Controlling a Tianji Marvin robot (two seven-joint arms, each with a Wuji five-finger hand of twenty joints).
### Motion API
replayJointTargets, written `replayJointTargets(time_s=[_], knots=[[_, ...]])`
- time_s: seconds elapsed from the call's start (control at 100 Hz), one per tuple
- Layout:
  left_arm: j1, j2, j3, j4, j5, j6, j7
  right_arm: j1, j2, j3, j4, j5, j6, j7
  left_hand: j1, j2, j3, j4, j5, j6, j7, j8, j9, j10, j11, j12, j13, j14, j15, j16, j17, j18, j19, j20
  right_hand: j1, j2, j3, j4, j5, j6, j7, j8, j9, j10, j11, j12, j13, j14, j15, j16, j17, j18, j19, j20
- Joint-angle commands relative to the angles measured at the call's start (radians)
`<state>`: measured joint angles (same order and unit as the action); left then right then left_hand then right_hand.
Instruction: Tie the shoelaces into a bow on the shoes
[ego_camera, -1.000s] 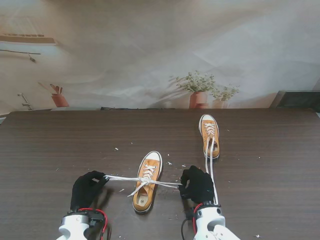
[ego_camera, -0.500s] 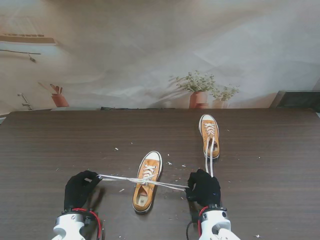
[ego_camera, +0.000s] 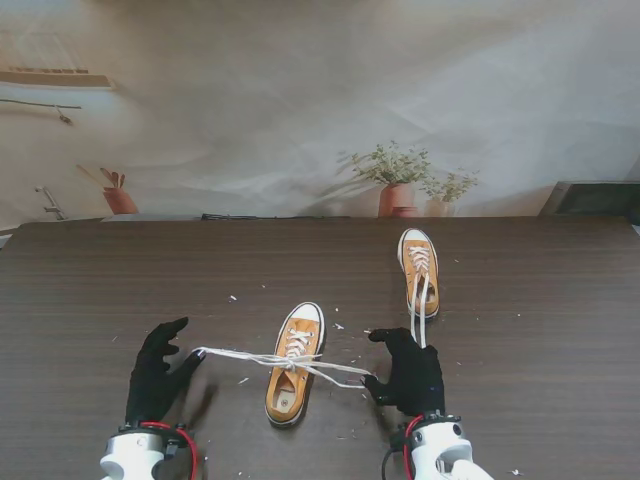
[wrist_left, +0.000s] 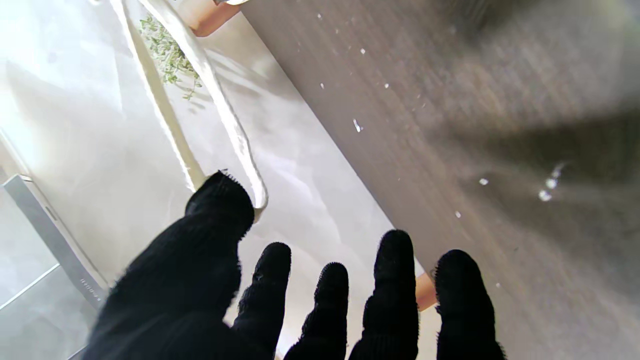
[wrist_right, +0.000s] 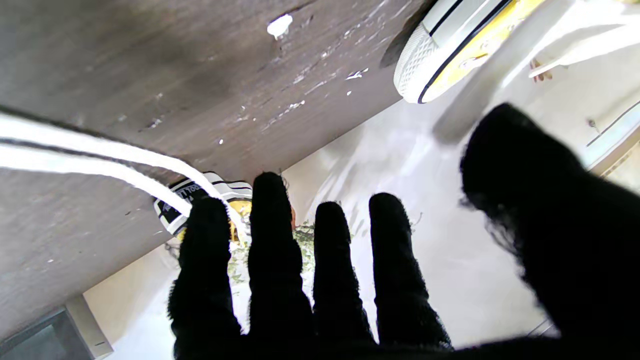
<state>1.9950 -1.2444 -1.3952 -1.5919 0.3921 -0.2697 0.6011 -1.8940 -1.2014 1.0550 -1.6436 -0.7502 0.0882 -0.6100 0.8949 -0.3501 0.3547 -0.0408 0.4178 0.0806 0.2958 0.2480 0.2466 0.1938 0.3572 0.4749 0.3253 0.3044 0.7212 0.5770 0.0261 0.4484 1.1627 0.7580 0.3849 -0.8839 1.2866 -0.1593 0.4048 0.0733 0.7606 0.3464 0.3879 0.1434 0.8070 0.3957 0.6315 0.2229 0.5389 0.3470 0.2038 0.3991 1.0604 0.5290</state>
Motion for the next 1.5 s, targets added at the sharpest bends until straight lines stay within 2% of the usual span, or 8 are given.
replayJointTargets(time_s=[0.0, 0.18, 0.39, 0.5, 0.74, 1.01, 1.12, 1.49], knots=[[0.019, 0.002, -0.01, -0.035, 0.018, -0.016, -0.001, -0.017, 0.023, 0.016, -0.019, -0.02, -0.014, 0.017, -0.03, -0.038, 0.073, 0.007, -0.049, -0.006, -0.018, -0.029, -0.048, -0.034, -0.02, -0.024, -0.034, -0.028, -0.022, 0.031, -0.027, -0.066, -0.024, -0.002, -0.067, -0.092, -0.014, -0.049, -0.066, 0.021, -0.029, -0.066, -0.062, -0.014, -0.054, -0.031, -0.06, -0.003, -0.084, -0.042, -0.051, -0.044, -0.085, -0.052], [0.066, 0.002, -0.051, -0.105, 0.035, -0.051, 0.009, -0.058, 0.039, 0.083, -0.063, -0.012, -0.077, 0.106, -0.005, -0.025, 0.18, -0.003, -0.048, 0.014, -0.018, -0.031, -0.043, -0.031, -0.016, -0.023, -0.042, -0.029, -0.034, 0.035, -0.034, -0.073, -0.036, 0.001, -0.176, -0.196, 0.025, -0.079, -0.092, 0.037, -0.073, -0.118, -0.107, -0.029, -0.134, -0.064, -0.138, -0.002, -0.229, -0.112, -0.127, -0.089, -0.222, -0.128], [0.135, 0.007, -0.096, -0.214, 0.004, -0.078, -0.048, -0.074, 0.03, 0.114, -0.064, 0.038, -0.122, 0.095, 0.018, 0.014, 0.107, -0.006, -0.008, 0.021, -0.017, -0.028, -0.019, -0.02, -0.026, -0.031, -0.05, -0.013, -0.087, 0.015, -0.054, -0.063, -0.104, -0.019, -0.205, -0.093, -0.017, -0.077, -0.076, 0.034, -0.083, -0.128, -0.099, -0.025, -0.141, -0.067, -0.145, -0.005, -0.247, -0.113, -0.137, -0.103, -0.251, -0.135], [0.15, 0.021, -0.089, -0.256, 0.044, -0.064, -0.081, -0.076, 0.025, 0.119, -0.064, 0.06, -0.129, 0.092, -0.013, -0.003, 0.057, 0.0, -0.001, 0.026, -0.03, -0.029, -0.015, -0.018, -0.036, -0.037, -0.065, -0.012, -0.118, 0.007, -0.064, -0.067, -0.133, -0.025, -0.191, -0.061, -0.041, -0.071, -0.075, 0.036, -0.088, -0.131, -0.094, -0.021, -0.143, -0.067, -0.146, -0.004, -0.248, -0.112, -0.14, -0.107, -0.256, -0.135], [0.162, 0.074, 0.001, -0.386, 0.268, 0.148, -0.185, -0.099, 0.028, 0.139, -0.087, 0.078, -0.149, 0.119, -0.031, -0.039, -0.031, 0.023, 0.004, 0.037, -0.07, -0.013, -0.032, -0.025, -0.067, -0.046, -0.152, -0.032, -0.335, -0.072, -0.118, -0.092, -0.403, -0.121, -0.179, -0.019, -0.074, -0.065, -0.07, 0.029, -0.093, -0.134, -0.092, -0.021, -0.143, -0.066, -0.15, 0.0, -0.253, -0.111, -0.147, -0.106, -0.266, -0.134], [0.13, 0.127, 0.123, -0.464, 0.515, 0.353, -0.327, -0.128, 0.025, 0.152, -0.114, 0.127, -0.149, 0.15, -0.04, -0.137, 0.063, 0.018, -0.009, 0.053, -0.104, -0.01, -0.081, -0.021, -0.163, -0.088, -0.223, -0.063, -0.543, -0.139, -0.1, -0.112, -0.812, -0.154, -0.165, 0.01, -0.1, -0.059, -0.069, 0.021, -0.093, -0.134, -0.085, -0.02, -0.148, -0.068, -0.15, 0.0, -0.259, -0.109, -0.15, -0.104, -0.275, -0.131], [0.103, 0.143, 0.158, -0.459, 0.594, 0.381, -0.362, -0.135, 0.026, 0.157, -0.117, 0.128, -0.16, 0.15, -0.045, -0.184, 0.151, 0.002, -0.01, 0.054, -0.111, -0.007, -0.091, -0.02, -0.185, -0.085, -0.228, -0.075, -0.576, -0.134, -0.068, -0.121, -0.943, -0.089, -0.167, 0.017, -0.107, -0.057, -0.066, 0.015, -0.092, -0.133, -0.085, -0.02, -0.148, -0.068, -0.147, 0.002, -0.258, -0.108, -0.147, -0.1, -0.275, -0.128], [-0.011, 0.172, 0.251, -0.389, 0.725, 0.459, -0.478, -0.144, 0.023, 0.165, -0.131, 0.169, -0.163, 0.169, -0.008, -0.23, 0.245, 0.001, -0.014, 0.057, -0.117, -0.008, -0.103, -0.018, -0.22, -0.09, -0.211, -0.088, -0.644, -0.143, -0.069, -0.133, -0.978, -0.076, -0.163, 0.031, -0.12, -0.055, -0.064, 0.013, -0.089, -0.132, -0.078, -0.017, -0.151, -0.068, -0.138, 0.005, -0.256, -0.103, -0.131, -0.093, -0.271, -0.115]])
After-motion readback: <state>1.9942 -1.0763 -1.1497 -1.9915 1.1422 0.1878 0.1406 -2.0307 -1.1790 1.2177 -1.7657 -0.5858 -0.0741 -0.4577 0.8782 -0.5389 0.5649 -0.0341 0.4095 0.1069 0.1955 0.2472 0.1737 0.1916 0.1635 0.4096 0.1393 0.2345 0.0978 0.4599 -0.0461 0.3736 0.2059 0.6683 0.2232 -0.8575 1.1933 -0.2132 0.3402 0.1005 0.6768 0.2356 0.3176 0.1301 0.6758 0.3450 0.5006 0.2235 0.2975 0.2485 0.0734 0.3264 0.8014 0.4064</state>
